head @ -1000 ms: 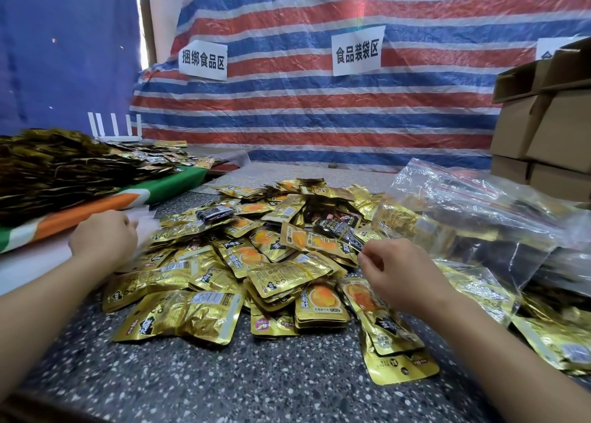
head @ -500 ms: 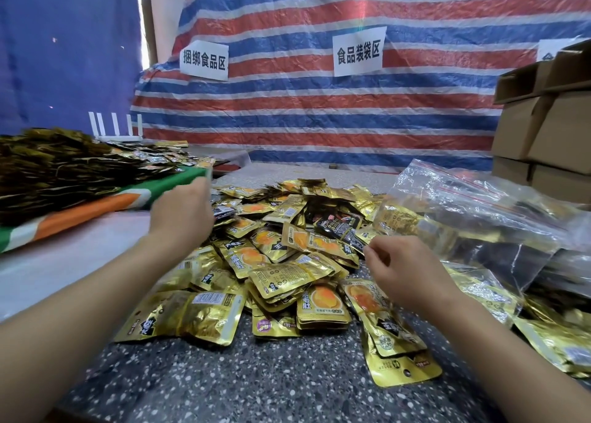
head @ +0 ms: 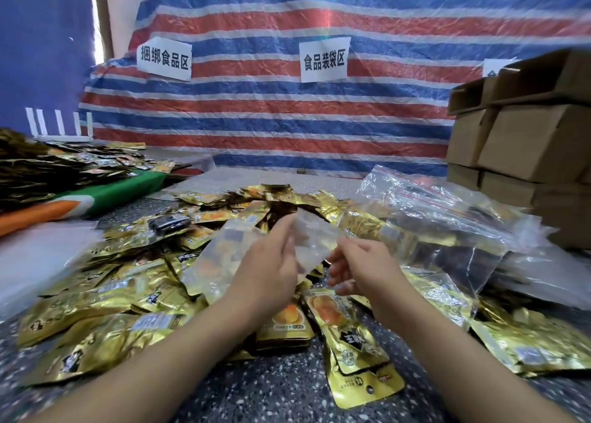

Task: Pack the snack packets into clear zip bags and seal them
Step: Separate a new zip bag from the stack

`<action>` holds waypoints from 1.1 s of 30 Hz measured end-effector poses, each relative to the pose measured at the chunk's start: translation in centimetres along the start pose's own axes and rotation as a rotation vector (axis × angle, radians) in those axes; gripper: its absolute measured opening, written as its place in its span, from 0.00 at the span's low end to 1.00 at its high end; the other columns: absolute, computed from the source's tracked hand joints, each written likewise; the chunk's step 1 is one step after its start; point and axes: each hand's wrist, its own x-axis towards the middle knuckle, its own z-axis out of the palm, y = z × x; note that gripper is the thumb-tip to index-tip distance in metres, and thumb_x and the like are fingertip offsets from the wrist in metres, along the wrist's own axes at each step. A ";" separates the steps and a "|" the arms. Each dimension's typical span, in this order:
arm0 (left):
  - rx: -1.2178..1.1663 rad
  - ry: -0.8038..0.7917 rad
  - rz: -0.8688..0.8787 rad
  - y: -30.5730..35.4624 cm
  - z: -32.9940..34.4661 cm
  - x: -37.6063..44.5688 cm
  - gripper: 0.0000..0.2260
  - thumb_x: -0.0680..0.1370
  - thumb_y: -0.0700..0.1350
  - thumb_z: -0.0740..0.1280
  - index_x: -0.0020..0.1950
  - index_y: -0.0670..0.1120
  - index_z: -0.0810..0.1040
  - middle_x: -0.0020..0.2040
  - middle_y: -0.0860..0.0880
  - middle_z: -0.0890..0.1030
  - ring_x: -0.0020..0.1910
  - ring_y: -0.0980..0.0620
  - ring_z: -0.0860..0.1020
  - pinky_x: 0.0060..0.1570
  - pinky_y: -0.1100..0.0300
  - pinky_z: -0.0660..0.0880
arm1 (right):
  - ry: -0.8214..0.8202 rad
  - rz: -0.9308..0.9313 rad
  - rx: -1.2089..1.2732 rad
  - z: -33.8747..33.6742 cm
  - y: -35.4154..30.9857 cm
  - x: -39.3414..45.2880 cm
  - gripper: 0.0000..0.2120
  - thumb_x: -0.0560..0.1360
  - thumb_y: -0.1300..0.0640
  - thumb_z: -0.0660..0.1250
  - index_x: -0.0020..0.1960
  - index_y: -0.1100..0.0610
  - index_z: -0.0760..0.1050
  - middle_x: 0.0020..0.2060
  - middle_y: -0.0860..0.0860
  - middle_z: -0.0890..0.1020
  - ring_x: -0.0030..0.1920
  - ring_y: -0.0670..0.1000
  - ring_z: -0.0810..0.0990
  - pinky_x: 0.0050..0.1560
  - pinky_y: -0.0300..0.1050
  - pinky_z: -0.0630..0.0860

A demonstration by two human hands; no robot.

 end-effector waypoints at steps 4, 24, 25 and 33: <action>-0.045 -0.112 0.089 0.7 -0.1 -1.1 0.16 0.82 0.49 0.53 0.68 0.62 0.65 0.56 0.61 0.79 0.43 0.61 0.82 0.41 0.50 0.81 | -0.098 0.204 0.178 0.0 -0.3 -0.4 0.22 0.83 0.46 0.56 0.45 0.62 0.76 0.27 0.52 0.80 0.26 0.49 0.79 0.25 0.41 0.72; 0.203 0.054 0.266 1.5 -1.1 -1.1 0.09 0.79 0.48 0.65 0.48 0.45 0.83 0.48 0.53 0.82 0.50 0.58 0.75 0.54 0.65 0.69 | 0.338 -0.786 -0.405 -0.1 0.1 -0.8 0.06 0.79 0.62 0.67 0.49 0.59 0.83 0.38 0.49 0.81 0.38 0.45 0.78 0.39 0.35 0.73; 0.195 0.066 0.252 1.5 -1.1 -1.1 0.08 0.79 0.47 0.66 0.46 0.45 0.81 0.45 0.52 0.81 0.46 0.56 0.75 0.49 0.62 0.71 | 0.289 -0.760 -0.365 0.3 0.3 -0.9 0.04 0.78 0.61 0.68 0.48 0.57 0.82 0.37 0.47 0.81 0.38 0.43 0.78 0.40 0.34 0.73; 0.134 -0.055 0.166 0.9 -1.1 -1.1 0.06 0.79 0.47 0.68 0.44 0.48 0.79 0.37 0.55 0.78 0.40 0.58 0.74 0.37 0.69 0.68 | -0.112 -0.292 0.028 1.6 0.7 -0.9 0.11 0.78 0.61 0.69 0.39 0.51 0.84 0.35 0.53 0.85 0.37 0.48 0.83 0.41 0.45 0.82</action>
